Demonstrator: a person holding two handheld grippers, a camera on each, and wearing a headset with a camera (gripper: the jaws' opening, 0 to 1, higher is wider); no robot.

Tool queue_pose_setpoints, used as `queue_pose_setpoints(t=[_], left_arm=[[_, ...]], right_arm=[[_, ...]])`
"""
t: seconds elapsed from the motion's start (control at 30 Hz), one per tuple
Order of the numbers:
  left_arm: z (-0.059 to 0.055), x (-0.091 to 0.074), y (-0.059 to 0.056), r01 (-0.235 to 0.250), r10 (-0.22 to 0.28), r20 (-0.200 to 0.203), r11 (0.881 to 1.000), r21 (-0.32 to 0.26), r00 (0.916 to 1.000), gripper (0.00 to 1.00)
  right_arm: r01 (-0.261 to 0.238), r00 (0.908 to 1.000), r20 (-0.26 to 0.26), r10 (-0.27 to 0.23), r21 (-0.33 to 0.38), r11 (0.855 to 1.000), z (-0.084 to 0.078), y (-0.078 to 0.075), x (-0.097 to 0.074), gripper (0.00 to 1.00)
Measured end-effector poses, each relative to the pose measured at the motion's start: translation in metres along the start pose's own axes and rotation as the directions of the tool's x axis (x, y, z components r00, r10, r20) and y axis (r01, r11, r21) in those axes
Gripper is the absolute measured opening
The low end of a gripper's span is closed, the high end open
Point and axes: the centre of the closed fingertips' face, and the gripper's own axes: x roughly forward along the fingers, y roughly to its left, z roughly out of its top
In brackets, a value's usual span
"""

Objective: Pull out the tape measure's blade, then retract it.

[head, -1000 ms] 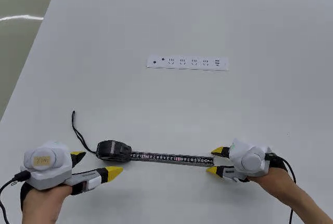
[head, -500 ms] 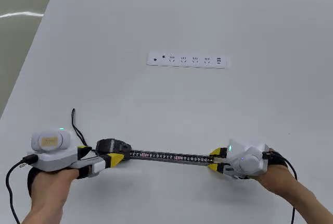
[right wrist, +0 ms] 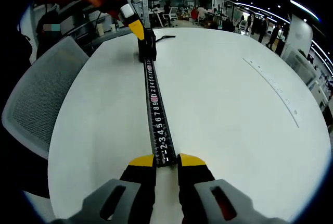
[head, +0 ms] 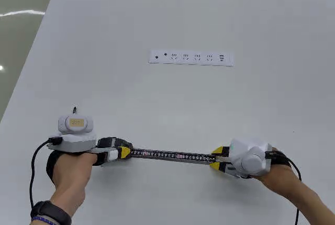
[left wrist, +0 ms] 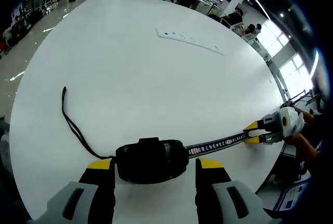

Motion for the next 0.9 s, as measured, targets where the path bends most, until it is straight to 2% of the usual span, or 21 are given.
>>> queue_pose_setpoints(t=[0.1, 0.23, 0.33, 0.6, 0.9], left_arm=[[0.000, 0.000, 0.000, -0.003, 0.003, -0.002, 1.000, 0.002, 1.0000, 0.58], [0.003, 0.009, 0.007, -0.022, 0.021, -0.037, 1.000, -0.016, 0.9991, 0.57], [0.003, 0.010, 0.003, -0.034, 0.033, -0.047, 0.999, -0.001, 0.9983, 0.55], [0.001, 0.011, 0.002, -0.084, 0.083, -0.077, 0.996, -0.004, 0.9935, 0.56], [-0.001, 0.011, 0.003, -0.125, 0.127, -0.081, 0.992, 0.027, 0.9886, 0.57]], right_arm=[[0.000, 1.0000, 0.000, 0.000, 0.001, 1.000, 0.000, 0.000, 0.000, 0.15], [0.002, 1.0000, 0.002, -0.002, 0.001, 1.000, 0.001, 0.000, 0.000, 0.15], [0.001, 1.0000, 0.006, -0.001, -0.001, 1.000, 0.001, 0.000, -0.001, 0.15], [-0.002, 0.9999, 0.016, 0.002, -0.003, 1.000, 0.001, -0.001, -0.001, 0.15], [-0.001, 0.9998, 0.020, 0.001, -0.009, 1.000, 0.001, -0.001, -0.001, 0.15]])
